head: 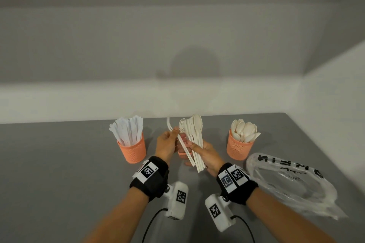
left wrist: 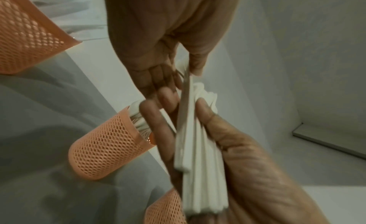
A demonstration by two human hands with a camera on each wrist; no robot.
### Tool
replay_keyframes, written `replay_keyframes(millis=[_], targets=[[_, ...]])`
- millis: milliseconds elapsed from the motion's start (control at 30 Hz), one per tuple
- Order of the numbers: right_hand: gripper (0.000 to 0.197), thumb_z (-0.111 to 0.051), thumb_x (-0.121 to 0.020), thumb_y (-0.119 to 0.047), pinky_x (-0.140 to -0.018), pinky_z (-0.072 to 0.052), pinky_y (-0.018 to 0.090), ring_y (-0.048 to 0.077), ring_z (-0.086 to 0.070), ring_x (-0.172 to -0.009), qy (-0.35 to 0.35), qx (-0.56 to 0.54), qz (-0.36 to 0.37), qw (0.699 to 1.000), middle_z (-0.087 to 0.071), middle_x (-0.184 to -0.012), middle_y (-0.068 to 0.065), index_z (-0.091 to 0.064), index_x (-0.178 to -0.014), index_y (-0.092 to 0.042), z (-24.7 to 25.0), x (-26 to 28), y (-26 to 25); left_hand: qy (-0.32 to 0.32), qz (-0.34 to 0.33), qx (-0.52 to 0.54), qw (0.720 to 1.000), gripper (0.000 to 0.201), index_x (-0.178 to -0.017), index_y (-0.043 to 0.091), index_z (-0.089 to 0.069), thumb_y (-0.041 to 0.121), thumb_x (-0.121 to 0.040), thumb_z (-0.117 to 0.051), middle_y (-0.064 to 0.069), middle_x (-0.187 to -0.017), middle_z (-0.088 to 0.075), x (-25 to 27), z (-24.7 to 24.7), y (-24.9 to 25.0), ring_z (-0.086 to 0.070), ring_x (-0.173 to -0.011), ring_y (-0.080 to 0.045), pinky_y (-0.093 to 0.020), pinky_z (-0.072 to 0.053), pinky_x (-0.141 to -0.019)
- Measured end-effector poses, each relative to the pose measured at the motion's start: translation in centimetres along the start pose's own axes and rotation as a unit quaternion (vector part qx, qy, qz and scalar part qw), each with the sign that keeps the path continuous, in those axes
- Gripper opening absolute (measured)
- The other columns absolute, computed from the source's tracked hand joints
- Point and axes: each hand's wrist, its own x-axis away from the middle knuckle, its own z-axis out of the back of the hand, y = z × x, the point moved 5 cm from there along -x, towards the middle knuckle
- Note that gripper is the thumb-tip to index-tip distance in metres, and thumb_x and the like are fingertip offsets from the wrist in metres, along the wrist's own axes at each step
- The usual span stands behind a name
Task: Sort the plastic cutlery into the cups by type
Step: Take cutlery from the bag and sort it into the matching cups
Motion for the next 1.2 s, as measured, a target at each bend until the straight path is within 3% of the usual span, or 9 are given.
replay_keyframes(millis=[167, 333, 400, 433, 467, 667, 867, 1000, 1200], targets=[[0.017, -0.056, -0.091, -0.017, -0.049, -0.054, 0.024, 0.015, -0.066, -0.053, 0.039, -0.005, -0.006, 0.999, -0.066, -0.07, 0.009, -0.055, -0.108, -0.012, 1.0, 0.0, 0.3, 0.067, -0.008, 0.034, 0.997, 0.021, -0.076, 0.014, -0.044, 0.019, -0.096, -0.044, 0.009, -0.036, -0.036, -0.4, 1.2, 1.7, -0.031, -0.028, -0.003, -0.014, -0.028, -0.033], [0.013, -0.062, -0.088, -0.017, -0.037, -0.04, 0.019, 0.01, -0.045, -0.035, 0.041, 0.042, -0.015, 0.998, -0.057, -0.062, 0.007, -0.06, -0.099, -0.011, 1.3, 0.2, 0.4, -0.016, -0.061, -0.15, 0.987, 0.024, -0.1, 0.011, -0.063, 0.029, -0.085, -0.065, 0.011, -0.052, -0.051, 0.0, 0.0, 3.8, -0.038, -0.04, -0.007, -0.021, -0.036, -0.035], [0.006, -0.061, -0.088, -0.015, -0.034, -0.034, 0.017, 0.008, -0.04, -0.033, 0.032, 0.035, -0.021, 0.999, -0.054, -0.059, 0.006, -0.06, -0.094, -0.015, 1.2, 0.1, 0.5, -0.031, -0.062, -0.18, 0.981, 0.036, -0.111, 0.008, -0.064, 0.028, -0.082, -0.069, -0.003, -0.077, -0.063, 0.1, -0.3, 4.3, -0.043, -0.055, -0.017, -0.042, -0.053, -0.061], [0.004, -0.06, -0.089, -0.016, -0.033, -0.032, 0.016, 0.007, -0.037, -0.032, 0.028, 0.03, -0.025, 0.999, -0.052, -0.057, 0.005, -0.059, -0.093, -0.016, 1.2, 0.1, 0.5, -0.032, -0.064, -0.19, 0.979, 0.037, -0.112, 0.007, -0.064, 0.026, -0.081, -0.07, -0.009, -0.086, -0.066, 0.0, -0.2, 4.4, -0.054, -0.065, -0.038, -0.046, -0.052, -0.075], [0.003, -0.06, -0.089, -0.018, -0.033, -0.029, 0.015, 0.006, -0.036, -0.031, 0.023, 0.03, -0.028, 0.999, -0.05, -0.055, 0.003, -0.058, -0.091, -0.017, 1.1, 0.2, 0.5, -0.035, -0.07, -0.195, 0.978, 0.036, -0.111, 0.006, -0.065, 0.025, -0.08, -0.071, -0.009, -0.089, -0.067, -0.1, -0.2, 4.4, -0.063, -0.086, -0.037, -0.044, -0.05, -0.078], [0.039, -0.045, -0.094, -0.043, -0.033, -0.029, 0.014, 0.005, -0.034, -0.031, 0.006, 0.022, -0.051, 0.998, -0.049, -0.05, -0.003, -0.06, -0.114, -0.014, 0.7, 0.1, 0.6, -0.049, -0.128, -0.228, 0.964, 0.021, -0.099, 0.008, -0.065, 0.017, -0.08, -0.07, -0.002, -0.085, -0.066, -0.7, -0.1, 4.0, -0.063, -0.075, -0.011, -0.011, -0.048, -0.066], [0.035, -0.041, -0.096, -0.041, -0.032, -0.029, 0.014, 0.005, -0.035, -0.032, 0.015, 0.004, -0.051, 0.999, -0.046, -0.048, -0.004, -0.054, -0.115, -0.014, 0.4, -0.3, 0.7, 0.031, -0.161, -0.287, 0.944, 0.026, -0.095, 0.012, -0.055, 0.024, -0.079, -0.072, 0.009, -0.071, -0.053, -0.6, -0.1, 4.4, -0.052, -0.062, -0.005, -0.016, -0.04, -0.058], [0.036, -0.042, -0.096, -0.04, -0.034, -0.028, 0.015, 0.006, -0.034, -0.033, 0.046, 0.024, -0.032, 0.998, -0.045, -0.048, -0.006, -0.043, -0.121, -0.014, 0.4, -1.0, 0.7, 0.055, -0.139, -0.244, 0.958, 0.02, -0.066, 0.014, -0.057, 0.021, -0.079, -0.071, 0.008, -0.062, -0.058, 0.0, -0.3, 3.6, -0.057, -0.052, 0.0, -0.018, -0.042, -0.058], [0.019, -0.043, -0.095, -0.041, -0.035, -0.03, 0.016, 0.005, -0.038, -0.034, 0.059, 0.054, -0.006, 0.997, -0.045, -0.053, -0.003, -0.043, -0.099, -0.022, -0.2, -1.2, 0.6, 0.067, -0.1, -0.229, 0.966, 0.03, -0.051, 0.014, -0.055, 0.013, -0.079, -0.065, -0.004, -0.057, -0.058, 0.7, -0.6, 2.3, -0.057, -0.06, -0.019, -0.03, -0.048, -0.062]])
